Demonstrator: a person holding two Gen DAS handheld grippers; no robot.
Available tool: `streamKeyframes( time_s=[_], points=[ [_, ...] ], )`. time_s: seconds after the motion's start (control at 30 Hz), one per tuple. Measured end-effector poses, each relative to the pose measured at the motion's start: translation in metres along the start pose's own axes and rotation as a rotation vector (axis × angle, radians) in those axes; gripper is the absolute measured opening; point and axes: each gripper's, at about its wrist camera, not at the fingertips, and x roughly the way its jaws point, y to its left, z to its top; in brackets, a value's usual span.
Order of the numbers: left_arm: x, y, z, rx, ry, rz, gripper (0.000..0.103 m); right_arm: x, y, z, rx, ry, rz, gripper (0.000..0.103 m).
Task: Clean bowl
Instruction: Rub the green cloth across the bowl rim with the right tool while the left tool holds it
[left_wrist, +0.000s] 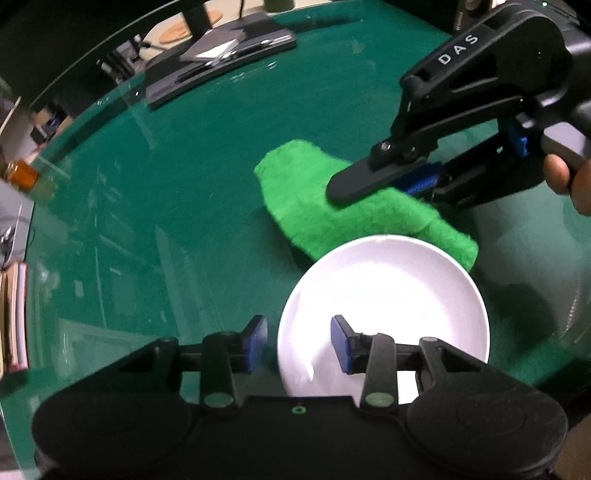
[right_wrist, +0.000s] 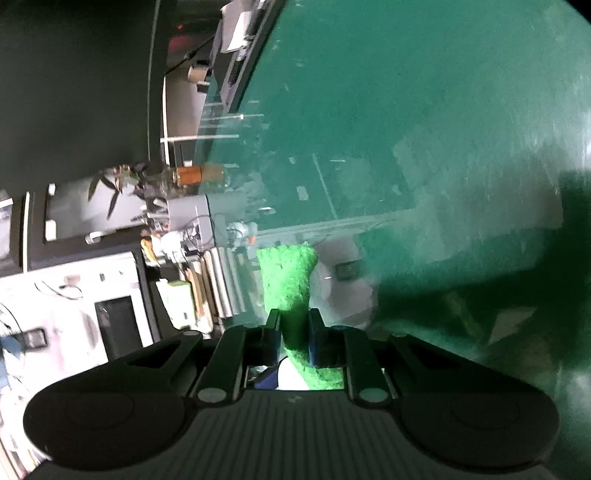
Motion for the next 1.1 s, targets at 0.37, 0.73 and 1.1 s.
streamKeyframes(
  time_s=[0.37,0.73,1.1],
  points=[
    [0.004,-0.005,-0.007,0.007,0.014,-0.002,0.03,0.009,0.007,0.0,-0.036,0.071,-0.011,0.016],
    [0.009,-0.01,-0.004,0.044,-0.007,-0.007,0.032,-0.032,-0.029,-0.027,0.074,0.029,-0.051,0.016],
    [0.008,-0.016,-0.009,0.058,-0.01,-0.004,0.033,0.01,0.004,-0.006,-0.017,0.043,-0.044,0.016]
  ],
)
